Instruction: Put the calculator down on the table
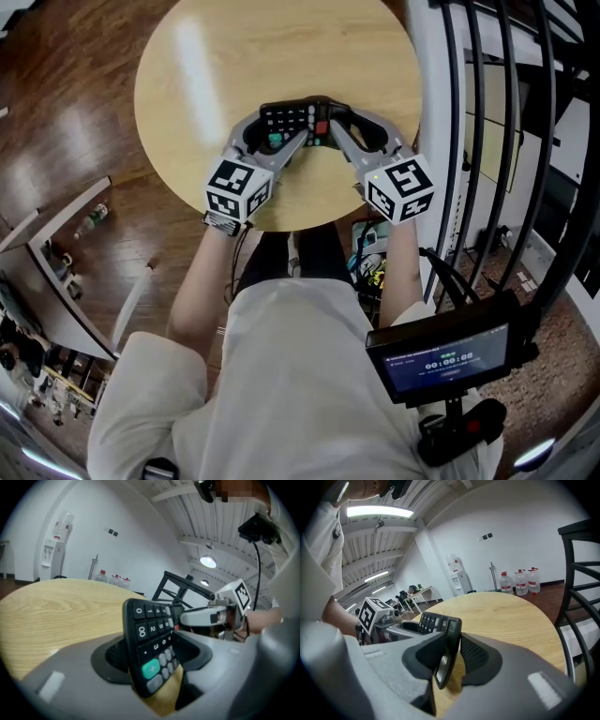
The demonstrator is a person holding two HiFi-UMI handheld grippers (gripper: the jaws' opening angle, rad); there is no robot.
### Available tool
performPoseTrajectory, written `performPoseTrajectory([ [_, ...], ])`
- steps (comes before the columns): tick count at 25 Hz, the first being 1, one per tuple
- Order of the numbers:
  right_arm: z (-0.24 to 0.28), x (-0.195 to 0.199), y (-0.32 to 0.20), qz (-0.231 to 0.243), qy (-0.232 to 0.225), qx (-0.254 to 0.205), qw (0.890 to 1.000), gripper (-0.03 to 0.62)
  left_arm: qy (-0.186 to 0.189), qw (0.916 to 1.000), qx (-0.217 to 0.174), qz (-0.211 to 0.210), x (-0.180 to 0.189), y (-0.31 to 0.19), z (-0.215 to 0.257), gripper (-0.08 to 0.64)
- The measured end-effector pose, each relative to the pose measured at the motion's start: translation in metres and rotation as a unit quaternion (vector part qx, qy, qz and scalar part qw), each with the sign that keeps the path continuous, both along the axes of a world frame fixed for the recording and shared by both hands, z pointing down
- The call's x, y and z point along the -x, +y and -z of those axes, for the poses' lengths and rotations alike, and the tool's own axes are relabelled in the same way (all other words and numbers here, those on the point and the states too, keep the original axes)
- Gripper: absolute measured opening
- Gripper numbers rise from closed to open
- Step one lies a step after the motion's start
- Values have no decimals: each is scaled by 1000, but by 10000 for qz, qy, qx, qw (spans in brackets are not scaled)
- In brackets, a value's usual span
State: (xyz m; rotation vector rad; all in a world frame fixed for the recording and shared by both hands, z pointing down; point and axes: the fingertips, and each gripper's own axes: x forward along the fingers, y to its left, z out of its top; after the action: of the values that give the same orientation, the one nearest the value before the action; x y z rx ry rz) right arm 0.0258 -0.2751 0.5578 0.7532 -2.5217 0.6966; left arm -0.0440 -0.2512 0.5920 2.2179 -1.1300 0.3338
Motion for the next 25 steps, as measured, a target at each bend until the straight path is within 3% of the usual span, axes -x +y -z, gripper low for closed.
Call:
performPoseTrajectory([
  [3,-2,5,-5,6,68,-12,10000,93,-206,9995,3,235,10,-7,-4,325],
  [15,-16,5,-21,-51,609,-225,9979,121,-311,9974,393,521,13,-19,-14,345],
  [22,-32,-4,-24,-456,223,157,9986,130,-494,9962,504,517,8,-21,-18,357],
  [25,-38,-6,-27,-579,320,124,9977,138,-565,9953,534,569,9,-23,-20,360],
])
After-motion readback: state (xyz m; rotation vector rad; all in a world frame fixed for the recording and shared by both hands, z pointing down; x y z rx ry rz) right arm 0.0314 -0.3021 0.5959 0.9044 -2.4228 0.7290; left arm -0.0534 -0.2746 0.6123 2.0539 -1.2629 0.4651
